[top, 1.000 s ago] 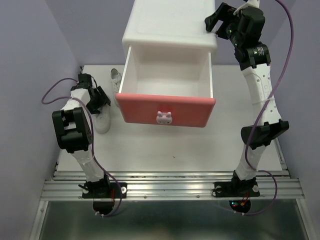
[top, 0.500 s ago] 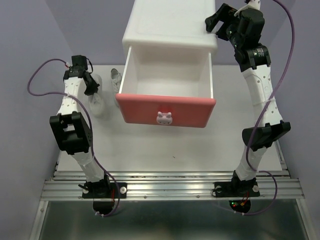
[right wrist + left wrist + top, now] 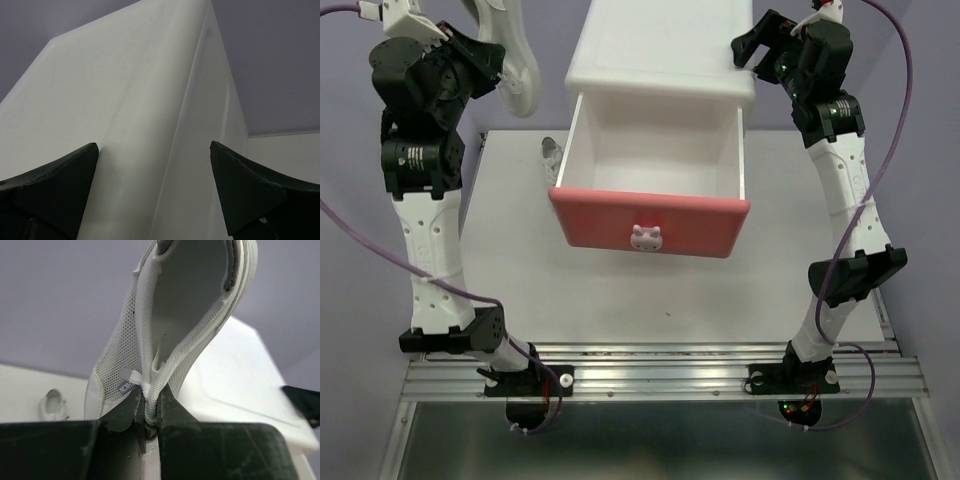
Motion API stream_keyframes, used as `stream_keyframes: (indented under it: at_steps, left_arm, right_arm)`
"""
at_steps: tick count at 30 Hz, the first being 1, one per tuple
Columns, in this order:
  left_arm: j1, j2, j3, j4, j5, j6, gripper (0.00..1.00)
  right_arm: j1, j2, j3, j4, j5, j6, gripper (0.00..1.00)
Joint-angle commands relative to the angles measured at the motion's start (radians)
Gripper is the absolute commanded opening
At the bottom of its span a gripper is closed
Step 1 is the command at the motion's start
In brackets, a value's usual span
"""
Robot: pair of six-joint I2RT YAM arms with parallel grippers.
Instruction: Place and organize the shoes in the shoe cabinet
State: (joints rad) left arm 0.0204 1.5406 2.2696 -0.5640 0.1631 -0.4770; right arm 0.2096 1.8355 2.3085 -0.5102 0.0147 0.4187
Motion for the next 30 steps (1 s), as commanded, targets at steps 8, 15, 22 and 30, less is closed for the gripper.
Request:
stream_keyframes:
  at_steps: [8, 15, 22, 30]
  left_arm:
    - [-0.140, -0.091, 0.034, 0.460, 0.207, -0.147, 0.00]
    - [-0.221, -0.138, -0.022, 0.345, 0.256, -0.129, 0.00]
    - [-0.292, -0.208, -0.102, 0.162, 0.273, -0.115, 0.00]
    - [-0.408, -0.260, -0.197, 0.040, 0.190, -0.084, 0.00]
  right_arm:
    - [-0.004, 0.044, -0.084, -0.363, -0.073, -0.118, 0.96]
    - [-0.004, 0.047, -0.074, -0.378, -0.061, -0.158, 0.97]
    - [-0.004, 0.039, -0.092, -0.407, -0.071, -0.181, 0.98]
    - [-0.004, 0.028, -0.127, -0.409, -0.065, -0.185, 0.99]
